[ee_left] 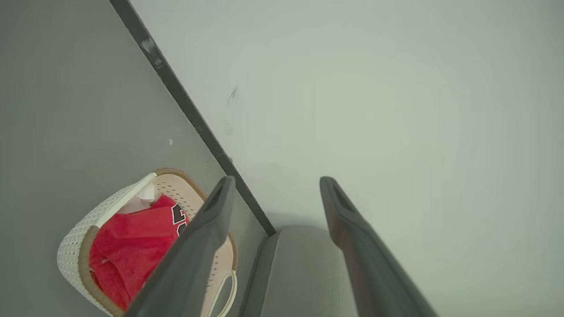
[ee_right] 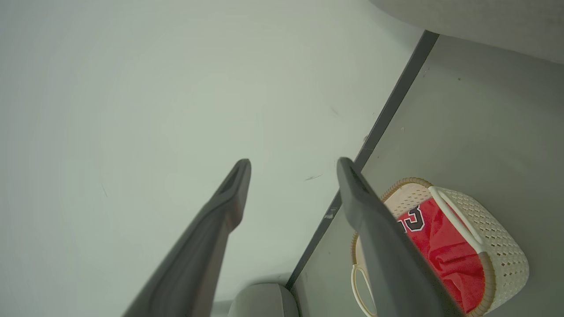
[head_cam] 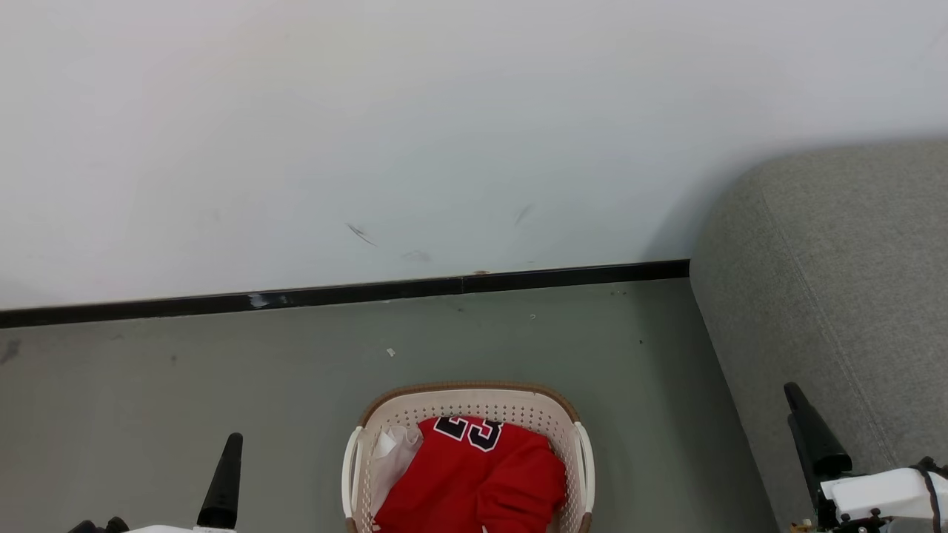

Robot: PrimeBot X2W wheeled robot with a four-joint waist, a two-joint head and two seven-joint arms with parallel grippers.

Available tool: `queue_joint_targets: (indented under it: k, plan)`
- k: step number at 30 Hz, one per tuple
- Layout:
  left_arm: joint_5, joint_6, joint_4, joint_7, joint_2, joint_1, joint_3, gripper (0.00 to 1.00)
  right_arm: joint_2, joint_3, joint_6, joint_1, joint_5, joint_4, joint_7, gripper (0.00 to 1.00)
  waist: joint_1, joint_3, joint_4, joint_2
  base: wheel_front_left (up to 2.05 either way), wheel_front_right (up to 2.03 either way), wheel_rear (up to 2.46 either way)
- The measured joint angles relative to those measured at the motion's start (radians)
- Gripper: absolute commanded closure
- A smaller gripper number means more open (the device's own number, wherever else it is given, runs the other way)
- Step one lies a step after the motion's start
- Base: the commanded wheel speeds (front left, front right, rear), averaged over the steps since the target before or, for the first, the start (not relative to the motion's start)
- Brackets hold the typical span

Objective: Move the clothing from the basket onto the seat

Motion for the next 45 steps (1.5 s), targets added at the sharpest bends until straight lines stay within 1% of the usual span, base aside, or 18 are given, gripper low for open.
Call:
queue_joint_targets:
  k: [3, 7, 11, 16, 18, 22, 27, 29, 30, 32, 38, 45]
  plan:
    - [0.049, 0.0, -0.001, -0.012, 0.001, -0.005, 0.003, 0.0, -0.005, -0.001, 0.0, 0.0, -0.059, -0.01, -0.017, 0.0, 0.0028, -0.003, 0.0, 0.0, 0.0, 0.0, 0.0]
    - [0.128, 0.003, -0.006, -0.026, 0.003, -0.014, 0.004, 0.0, -0.014, 0.002, 0.0, 0.0, -0.143, -0.028, -0.031, 0.0, 0.0055, -0.007, -0.001, 0.0, 0.0, 0.0, 0.0]
    - [0.209, 0.009, -0.018, -0.042, 0.005, -0.016, 0.002, 0.0, -0.028, 0.01, 0.0, 0.0, -0.239, -0.041, -0.044, 0.0, 0.007, -0.009, 0.0, 0.0, 0.0, 0.0, 0.0]
    - [0.309, 0.012, -0.036, -0.061, 0.006, -0.017, -0.002, 0.0, -0.04, 0.026, 0.0, 0.002, -0.359, -0.056, -0.065, 0.0, 0.0072, -0.01, 0.0, 0.0, 0.0, 0.0, 0.0]
    - [0.352, 0.012, -0.043, -0.066, 0.007, -0.017, -0.006, 0.0, -0.043, 0.029, 0.0, 0.002, -0.405, -0.061, -0.07, 0.0, 0.0064, -0.01, 0.0, 0.0, 0.0, 0.0, 0.0]
    - [0.436, 0.018, -0.057, -0.079, 0.009, -0.017, -0.017, 0.0, -0.043, 0.029, 0.0, 0.01, -0.49, -0.068, -0.082, 0.0, 0.0034, -0.009, 0.0, 0.0, 0.0, 0.0, 0.0]
    - [0.544, 0.022, -0.068, -0.097, 0.016, -0.016, -0.032, 0.0, -0.041, 0.033, 0.0, 0.022, -0.587, -0.074, -0.101, 0.0, -0.0011, -0.005, 0.0, 0.0, 0.0, 0.0, 0.0]
    - [0.578, 0.03, -0.069, -0.105, 0.016, -0.015, -0.034, 0.0, -0.041, 0.035, 0.0, 0.022, -0.624, -0.077, -0.109, 0.0, -0.003, -0.003, -0.001, 0.0001, 0.0, 0.0, 0.0]
    - [0.613, 0.031, -0.074, -0.114, 0.016, -0.015, -0.036, 0.0, -0.04, 0.037, 0.0, 0.023, -0.66, -0.08, -0.119, 0.0, -0.0045, -0.001, -0.001, 0.0, 0.0, 0.0, 0.0]
    - [0.652, 0.031, -0.083, -0.119, 0.015, -0.015, -0.041, 0.0, -0.04, 0.039, 0.0, 0.023, -0.698, -0.082, -0.125, 0.0, -0.006, 0.001, -0.001, 0.0, 0.0, 0.0, 0.0]
    - [0.753, 0.035, -0.098, -0.14, 0.015, -0.015, -0.049, 0.0, -0.037, 0.04, 0.0, 0.025, -0.807, -0.094, -0.149, 0.0, -0.0084, 0.006, 0.0, 0.0, 0.0, 0.0, 0.0]
    - [0.859, 0.039, -0.115, -0.167, 0.012, -0.014, -0.051, 0.0, -0.032, 0.04, 0.0, 0.028, -0.927, -0.102, -0.175, 0.0, -0.0092, 0.009, 0.001, 0.0, 0.0, 0.0, 0.0]
